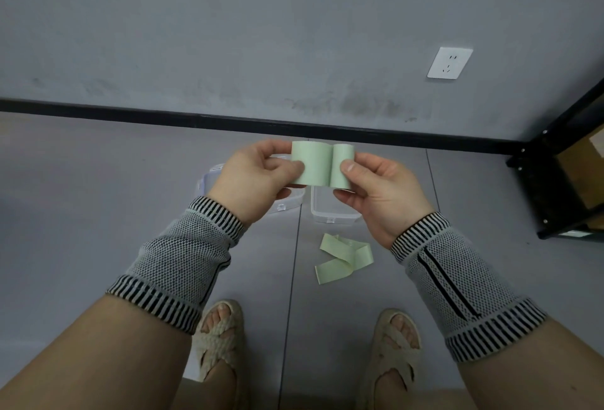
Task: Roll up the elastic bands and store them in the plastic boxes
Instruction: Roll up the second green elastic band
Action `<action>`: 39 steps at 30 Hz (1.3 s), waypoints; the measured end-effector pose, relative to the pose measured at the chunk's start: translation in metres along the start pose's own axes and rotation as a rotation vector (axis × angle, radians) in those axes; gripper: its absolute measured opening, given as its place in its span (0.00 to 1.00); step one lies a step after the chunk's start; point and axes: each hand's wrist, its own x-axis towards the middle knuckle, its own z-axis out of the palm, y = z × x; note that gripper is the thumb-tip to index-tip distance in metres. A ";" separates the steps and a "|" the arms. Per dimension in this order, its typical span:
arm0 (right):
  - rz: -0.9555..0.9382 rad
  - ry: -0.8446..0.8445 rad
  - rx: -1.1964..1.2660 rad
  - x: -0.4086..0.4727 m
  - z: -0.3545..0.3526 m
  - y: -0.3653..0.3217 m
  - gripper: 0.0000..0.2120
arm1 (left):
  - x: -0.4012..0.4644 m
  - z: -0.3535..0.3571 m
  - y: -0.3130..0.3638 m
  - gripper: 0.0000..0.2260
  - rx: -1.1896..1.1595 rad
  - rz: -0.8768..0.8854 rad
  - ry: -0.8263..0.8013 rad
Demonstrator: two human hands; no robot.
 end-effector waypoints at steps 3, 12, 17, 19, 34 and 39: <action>0.002 0.000 -0.015 0.000 0.000 0.001 0.08 | 0.001 0.000 0.000 0.09 0.041 0.029 0.046; -0.082 0.090 -0.175 0.001 -0.001 -0.001 0.06 | -0.002 -0.001 0.002 0.10 0.122 0.072 0.074; -0.136 0.199 -0.296 -0.001 0.003 0.005 0.07 | -0.006 0.013 0.002 0.13 0.159 0.133 0.022; -0.167 0.206 -0.330 -0.002 0.004 0.006 0.08 | -0.005 0.013 0.003 0.14 0.127 0.129 0.013; -0.209 0.193 -0.459 -0.006 0.019 0.010 0.11 | -0.003 0.011 0.005 0.11 0.116 0.087 0.034; -0.220 0.181 -0.454 -0.005 0.016 0.007 0.11 | -0.005 0.006 0.009 0.09 0.147 0.098 0.063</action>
